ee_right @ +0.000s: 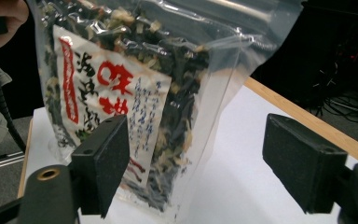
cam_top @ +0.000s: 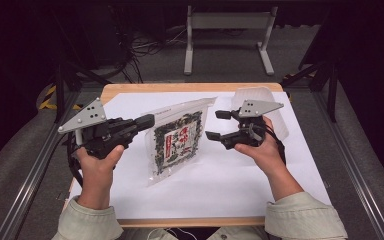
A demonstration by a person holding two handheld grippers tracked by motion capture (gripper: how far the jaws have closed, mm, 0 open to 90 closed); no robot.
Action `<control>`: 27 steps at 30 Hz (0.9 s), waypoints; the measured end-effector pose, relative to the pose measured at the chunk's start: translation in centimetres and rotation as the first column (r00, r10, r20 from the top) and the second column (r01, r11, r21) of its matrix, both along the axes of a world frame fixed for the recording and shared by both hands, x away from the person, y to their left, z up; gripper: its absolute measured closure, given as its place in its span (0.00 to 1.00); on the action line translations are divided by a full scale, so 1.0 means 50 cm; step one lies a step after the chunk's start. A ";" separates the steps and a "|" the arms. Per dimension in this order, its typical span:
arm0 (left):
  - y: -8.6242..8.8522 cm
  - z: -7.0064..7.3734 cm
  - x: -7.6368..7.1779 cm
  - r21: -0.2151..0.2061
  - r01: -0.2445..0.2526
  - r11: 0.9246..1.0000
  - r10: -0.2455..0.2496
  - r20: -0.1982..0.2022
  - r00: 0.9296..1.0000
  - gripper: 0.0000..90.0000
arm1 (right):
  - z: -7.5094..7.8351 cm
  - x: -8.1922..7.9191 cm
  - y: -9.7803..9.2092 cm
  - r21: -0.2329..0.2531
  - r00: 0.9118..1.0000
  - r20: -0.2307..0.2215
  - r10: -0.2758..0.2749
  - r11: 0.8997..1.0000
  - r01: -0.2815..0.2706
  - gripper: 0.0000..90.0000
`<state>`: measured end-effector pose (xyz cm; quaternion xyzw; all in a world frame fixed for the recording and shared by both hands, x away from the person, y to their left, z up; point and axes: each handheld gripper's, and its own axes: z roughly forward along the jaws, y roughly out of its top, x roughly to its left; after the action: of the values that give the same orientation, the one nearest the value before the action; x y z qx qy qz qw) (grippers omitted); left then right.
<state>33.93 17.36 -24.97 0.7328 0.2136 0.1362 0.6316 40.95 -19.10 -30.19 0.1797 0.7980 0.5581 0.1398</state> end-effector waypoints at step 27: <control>-0.015 -0.009 0.001 -0.012 0.063 0.998 -0.063 -0.007 0.998 1.00 | -0.031 0.015 0.059 0.149 0.992 -0.004 0.123 0.981 -0.121 0.19</control>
<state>34.00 16.60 -25.42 0.7359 0.1933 0.1124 0.6391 41.69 -16.15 -31.75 0.1440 0.7646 0.6222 0.0860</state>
